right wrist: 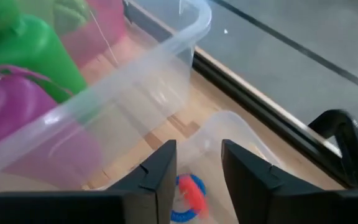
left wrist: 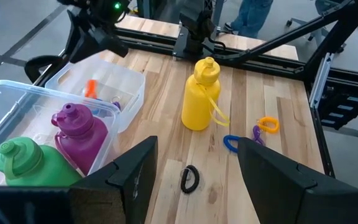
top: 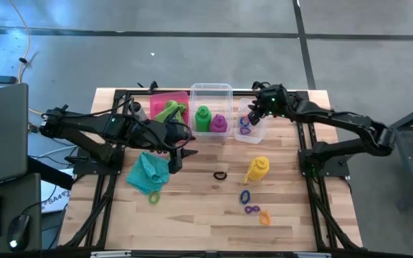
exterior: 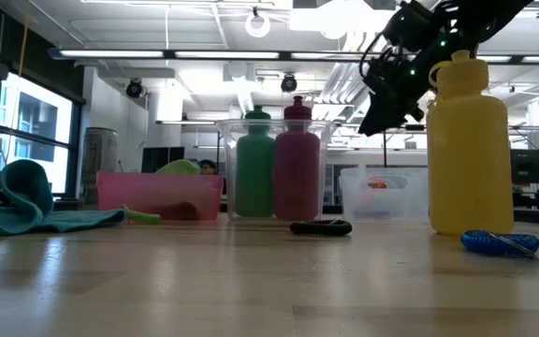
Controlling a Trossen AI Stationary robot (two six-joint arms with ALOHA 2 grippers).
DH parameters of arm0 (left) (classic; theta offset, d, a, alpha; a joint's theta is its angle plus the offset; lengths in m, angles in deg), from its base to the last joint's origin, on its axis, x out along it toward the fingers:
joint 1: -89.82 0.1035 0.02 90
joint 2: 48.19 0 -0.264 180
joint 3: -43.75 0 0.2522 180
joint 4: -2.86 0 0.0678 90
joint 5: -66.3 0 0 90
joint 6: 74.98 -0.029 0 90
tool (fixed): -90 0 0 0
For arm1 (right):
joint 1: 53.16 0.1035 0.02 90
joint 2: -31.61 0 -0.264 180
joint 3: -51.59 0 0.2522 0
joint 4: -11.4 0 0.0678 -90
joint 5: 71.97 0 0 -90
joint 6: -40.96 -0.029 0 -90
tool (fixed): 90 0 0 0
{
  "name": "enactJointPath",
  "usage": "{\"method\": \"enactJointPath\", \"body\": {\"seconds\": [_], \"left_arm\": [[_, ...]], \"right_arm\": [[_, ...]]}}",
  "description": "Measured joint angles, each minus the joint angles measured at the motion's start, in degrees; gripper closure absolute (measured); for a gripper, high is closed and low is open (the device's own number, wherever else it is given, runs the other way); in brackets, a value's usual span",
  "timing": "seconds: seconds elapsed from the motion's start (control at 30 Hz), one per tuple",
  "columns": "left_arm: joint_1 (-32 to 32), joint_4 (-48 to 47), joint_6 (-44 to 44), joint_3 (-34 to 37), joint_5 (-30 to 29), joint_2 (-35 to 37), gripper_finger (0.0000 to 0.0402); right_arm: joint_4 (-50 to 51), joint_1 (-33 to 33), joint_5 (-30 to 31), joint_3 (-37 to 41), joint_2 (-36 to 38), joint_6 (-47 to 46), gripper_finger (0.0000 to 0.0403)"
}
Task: Pick & Place Sports Items
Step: Put the yellow water bottle into the left transparent bin
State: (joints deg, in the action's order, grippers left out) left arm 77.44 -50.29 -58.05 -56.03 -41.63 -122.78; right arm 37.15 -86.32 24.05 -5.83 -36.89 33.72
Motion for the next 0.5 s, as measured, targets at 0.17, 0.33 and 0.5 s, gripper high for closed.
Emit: {"method": "enactJointPath", "body": {"seconds": [0.17, 0.33, 0.5], "left_arm": [[0.0, -0.02, 0.0, 0.0, 0.0, 0.0, 0.0186], [0.0, -0.02, 0.0, 0.0, 0.0, 0.0, 0.0186], [0.0, -0.02, 0.0, 0.0, -0.02, 0.0, 0.0186]], "right_arm": [[2.33, 0.0, 0.0, 0.0, 4.87, 0.0, 0.0283], [6.25, 0.61, -0.6, 0.0, 11.27, -0.78, 0.0289], [7.5, 2.01, -4.56, 0.0, 17.38, -4.62, 0.0289]]}}
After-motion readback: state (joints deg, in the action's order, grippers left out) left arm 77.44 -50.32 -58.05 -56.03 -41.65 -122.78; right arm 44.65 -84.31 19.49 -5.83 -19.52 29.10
